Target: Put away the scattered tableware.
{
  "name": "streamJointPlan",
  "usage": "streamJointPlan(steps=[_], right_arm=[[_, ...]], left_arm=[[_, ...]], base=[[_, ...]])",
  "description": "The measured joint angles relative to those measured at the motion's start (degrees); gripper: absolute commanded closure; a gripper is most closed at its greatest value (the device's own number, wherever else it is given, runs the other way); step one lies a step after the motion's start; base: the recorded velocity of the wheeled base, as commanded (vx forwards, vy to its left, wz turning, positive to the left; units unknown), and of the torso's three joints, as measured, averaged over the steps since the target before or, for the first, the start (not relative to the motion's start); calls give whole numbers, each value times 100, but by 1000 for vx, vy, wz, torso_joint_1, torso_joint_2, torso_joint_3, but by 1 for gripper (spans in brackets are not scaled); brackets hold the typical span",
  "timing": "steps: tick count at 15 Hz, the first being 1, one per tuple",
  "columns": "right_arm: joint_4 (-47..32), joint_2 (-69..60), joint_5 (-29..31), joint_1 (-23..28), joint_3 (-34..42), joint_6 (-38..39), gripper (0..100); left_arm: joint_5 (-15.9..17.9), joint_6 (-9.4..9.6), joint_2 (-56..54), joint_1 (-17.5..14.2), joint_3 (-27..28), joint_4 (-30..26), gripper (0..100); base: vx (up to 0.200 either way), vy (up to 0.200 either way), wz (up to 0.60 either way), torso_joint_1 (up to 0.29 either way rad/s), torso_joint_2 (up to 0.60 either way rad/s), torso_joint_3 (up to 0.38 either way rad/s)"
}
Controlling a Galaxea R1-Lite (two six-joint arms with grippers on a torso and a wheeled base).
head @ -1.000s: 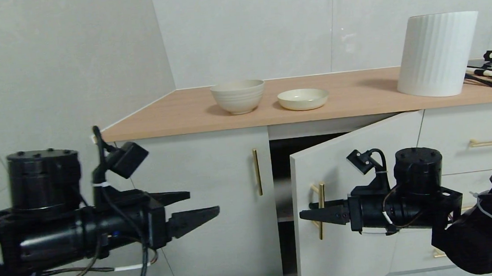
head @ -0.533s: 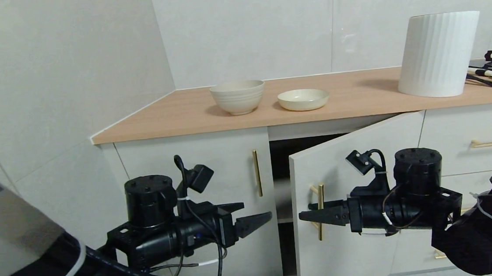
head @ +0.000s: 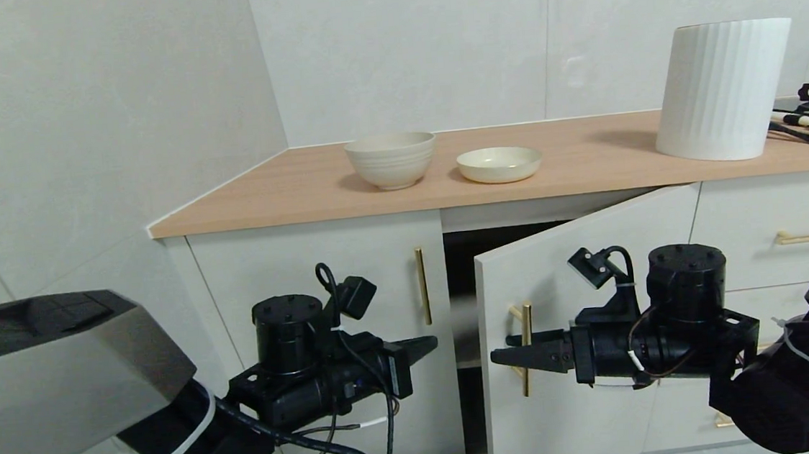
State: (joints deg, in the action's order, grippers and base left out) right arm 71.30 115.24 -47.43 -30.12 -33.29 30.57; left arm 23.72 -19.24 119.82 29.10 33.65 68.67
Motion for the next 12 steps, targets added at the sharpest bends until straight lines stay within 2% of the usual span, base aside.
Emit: streamJointPlan(steps=[5, 9, 12], right_arm=[[-4, 0, 28, -50, 2, -11, 0], [7, 0, 33, -63, 50, -23, 0], [16, 11, 52, -63, 72, -88, 0]], left_arm=[[-279, -24, 796, 223, 995, 61, 100], [-389, -27, 1165, 538, 1445, 94, 100], [-552, -27, 1276, 708, 1541, 551, 100]], base=[[0, 0, 0, 0, 0, 0], [0, 0, 0, 0, 0, 0], [0, 0, 0, 0, 0, 0]])
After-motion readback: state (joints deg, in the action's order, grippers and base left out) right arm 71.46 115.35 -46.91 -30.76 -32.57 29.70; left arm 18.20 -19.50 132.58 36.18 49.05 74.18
